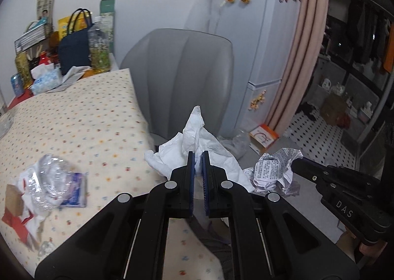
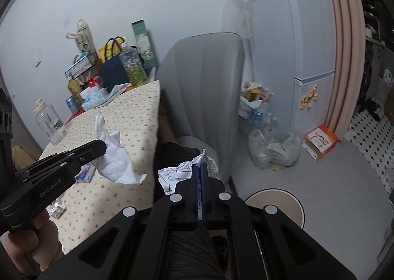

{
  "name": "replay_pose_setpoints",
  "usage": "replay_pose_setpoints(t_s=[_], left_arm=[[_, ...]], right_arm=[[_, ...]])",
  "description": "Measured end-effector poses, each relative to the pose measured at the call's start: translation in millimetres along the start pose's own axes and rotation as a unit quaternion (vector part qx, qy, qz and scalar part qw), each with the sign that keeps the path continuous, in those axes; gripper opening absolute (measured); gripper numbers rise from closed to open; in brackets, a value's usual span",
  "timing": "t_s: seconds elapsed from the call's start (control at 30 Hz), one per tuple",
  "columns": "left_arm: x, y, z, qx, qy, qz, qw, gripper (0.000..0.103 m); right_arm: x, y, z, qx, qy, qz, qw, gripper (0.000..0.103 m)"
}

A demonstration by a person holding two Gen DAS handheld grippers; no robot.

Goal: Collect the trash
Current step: 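Carry the tissue with the left tool over the white trash bin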

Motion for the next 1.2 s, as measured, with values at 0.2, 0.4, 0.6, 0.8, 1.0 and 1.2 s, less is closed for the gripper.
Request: replay_pose_setpoints(t_s=[0.2,0.4,0.6,0.8,1.0,1.2], left_arm=[[33.3,34.5,1.3,0.025,-0.030,0.012,0.9992,0.007],[63.8,64.5,8.1,0.047,-0.055,0.013,0.9973,0.007],[92.8,86.9,19.8,0.059,-0.087,0.010,0.9944,0.007],[115.5,101.1,26.4,0.060,-0.109,0.018,0.9920,0.007],[134.7,128.1,29.4,0.073,-0.128,0.039,0.9883,0.007],[152.5,156.3,28.5,0.087,-0.139,0.051,0.9852,0.007]], right_arm=[[15.3,47.3,10.4,0.035,-0.014,0.022,0.999,0.003],[46.2,92.1,31.4,0.069,-0.042,0.054,0.995,0.005],[63.2,134.6,54.8,0.133,-0.056,0.048,0.988,0.068],[51.3,168.9,66.8,0.153,-0.048,0.094,0.983,0.075],[36.5,197.7,68.2,0.176,-0.032,0.117,0.977,0.082],[31.4,219.1,68.7,0.194,-0.022,0.128,0.972,0.084]])
Point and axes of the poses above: each gripper's, at about its wrist camera, not at the fingertips, and x roughly the way its jaws point, y to its right, z to its underside, the point moved 4 cm from there along x, roughly the way its jaws point, and after that the axes turned 5 degrees about -y, right-handed, at the moved point
